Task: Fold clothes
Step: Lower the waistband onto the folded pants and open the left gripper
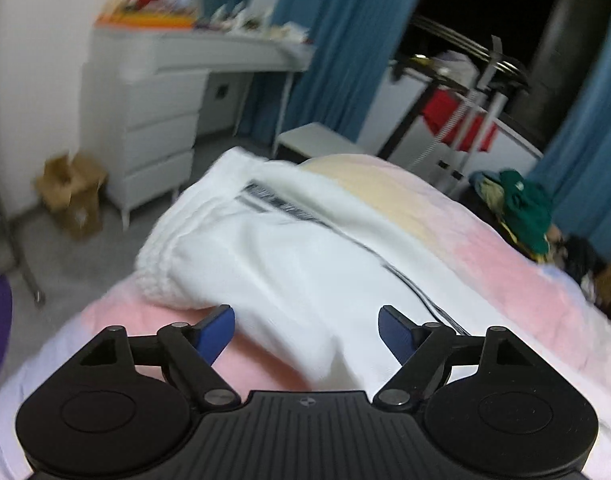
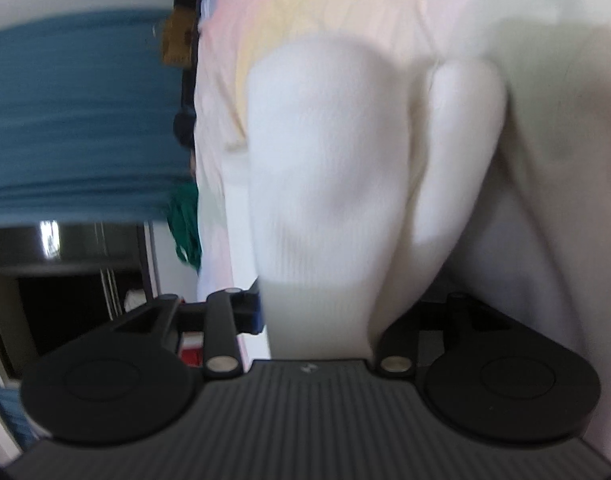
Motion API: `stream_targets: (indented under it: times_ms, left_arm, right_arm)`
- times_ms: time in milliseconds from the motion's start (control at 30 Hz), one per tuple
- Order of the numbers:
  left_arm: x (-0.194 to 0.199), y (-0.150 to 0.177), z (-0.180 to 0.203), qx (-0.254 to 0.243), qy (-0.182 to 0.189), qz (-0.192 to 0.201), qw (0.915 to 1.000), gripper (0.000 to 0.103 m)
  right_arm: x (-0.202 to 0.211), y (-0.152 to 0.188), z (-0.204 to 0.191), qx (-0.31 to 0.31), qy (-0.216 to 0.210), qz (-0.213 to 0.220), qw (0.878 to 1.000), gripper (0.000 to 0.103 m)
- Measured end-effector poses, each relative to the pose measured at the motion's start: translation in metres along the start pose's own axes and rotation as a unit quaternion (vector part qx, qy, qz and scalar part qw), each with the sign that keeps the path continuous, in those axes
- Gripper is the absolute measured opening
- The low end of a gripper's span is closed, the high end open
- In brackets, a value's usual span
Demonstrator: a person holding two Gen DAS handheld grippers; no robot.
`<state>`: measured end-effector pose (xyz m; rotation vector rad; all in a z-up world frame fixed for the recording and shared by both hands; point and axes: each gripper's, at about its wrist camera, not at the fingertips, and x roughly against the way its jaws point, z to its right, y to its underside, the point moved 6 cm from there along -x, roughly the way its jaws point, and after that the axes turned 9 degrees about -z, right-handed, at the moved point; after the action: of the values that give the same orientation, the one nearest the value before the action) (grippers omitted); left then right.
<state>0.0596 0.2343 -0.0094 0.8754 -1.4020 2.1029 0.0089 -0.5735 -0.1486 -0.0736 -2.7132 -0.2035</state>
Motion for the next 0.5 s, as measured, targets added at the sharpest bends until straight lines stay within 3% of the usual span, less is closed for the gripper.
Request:
stream_targets:
  times_ms: [333, 400, 500]
  left_arm:
    - [-0.013, 0.03, 0.102, -0.117, 0.041, 0.007, 0.9923, 0.08]
    - [-0.024, 0.037, 0.12, -0.136, 0.054, 0.001, 0.9893, 0.08]
    - [-0.045, 0.05, 0.141, -0.169, 0.057, -0.004, 0.984, 0.08]
  right_arm:
    - [0.006, -0.015, -0.001, 0.023, -0.022, 0.052, 0.998, 0.047]
    - [0.013, -0.022, 0.004, 0.03, -0.024, 0.052, 0.998, 0.047]
    - [0.004, -0.022, -0.003, 0.076, 0.003, 0.02, 0.997, 0.046]
